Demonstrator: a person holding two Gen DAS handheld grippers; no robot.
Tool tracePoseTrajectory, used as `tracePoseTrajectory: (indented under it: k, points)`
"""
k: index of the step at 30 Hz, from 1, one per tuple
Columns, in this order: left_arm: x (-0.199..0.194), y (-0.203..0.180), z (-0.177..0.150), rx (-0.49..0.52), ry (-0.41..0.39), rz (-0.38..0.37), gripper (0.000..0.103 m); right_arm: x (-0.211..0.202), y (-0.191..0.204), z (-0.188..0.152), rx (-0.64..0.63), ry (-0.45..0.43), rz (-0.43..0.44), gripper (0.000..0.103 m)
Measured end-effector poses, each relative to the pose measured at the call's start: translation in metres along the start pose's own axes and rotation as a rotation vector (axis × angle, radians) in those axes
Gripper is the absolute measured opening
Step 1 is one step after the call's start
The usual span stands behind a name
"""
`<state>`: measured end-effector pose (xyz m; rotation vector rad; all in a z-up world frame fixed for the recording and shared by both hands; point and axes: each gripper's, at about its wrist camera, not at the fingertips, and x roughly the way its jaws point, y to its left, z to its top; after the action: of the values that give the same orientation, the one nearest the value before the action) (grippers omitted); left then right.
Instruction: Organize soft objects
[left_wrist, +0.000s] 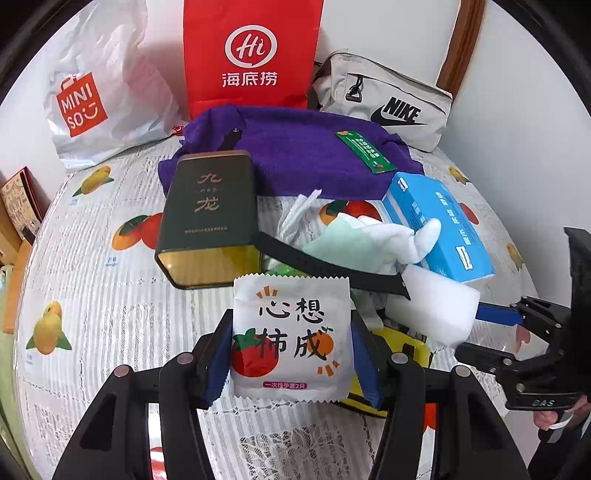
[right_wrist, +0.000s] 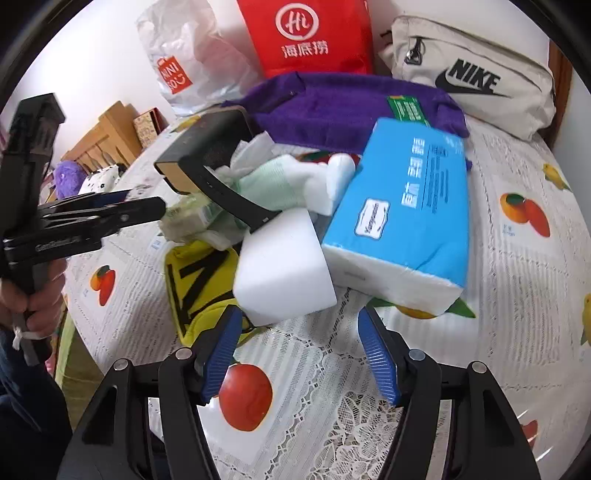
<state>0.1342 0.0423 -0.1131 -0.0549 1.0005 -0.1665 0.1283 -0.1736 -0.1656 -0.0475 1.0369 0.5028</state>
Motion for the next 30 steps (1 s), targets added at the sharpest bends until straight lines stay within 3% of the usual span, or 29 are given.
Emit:
tracePoseTrajectory:
  k: [10,15,30]
  points:
    - [-0.002,0.008,-0.005,-0.017,0.003,-0.011,0.055,0.016,0.004,0.014,0.016,-0.011,-0.006,0.069]
    - [-0.003,0.009,-0.006,-0.019,0.005,-0.020,0.055,0.011,0.007,0.016,-0.004,-0.026,0.008,0.054]
    - [-0.026,0.012,0.005,-0.037,-0.034,-0.018,0.055,-0.048,0.019,0.024,-0.055,-0.132,-0.046,0.053]
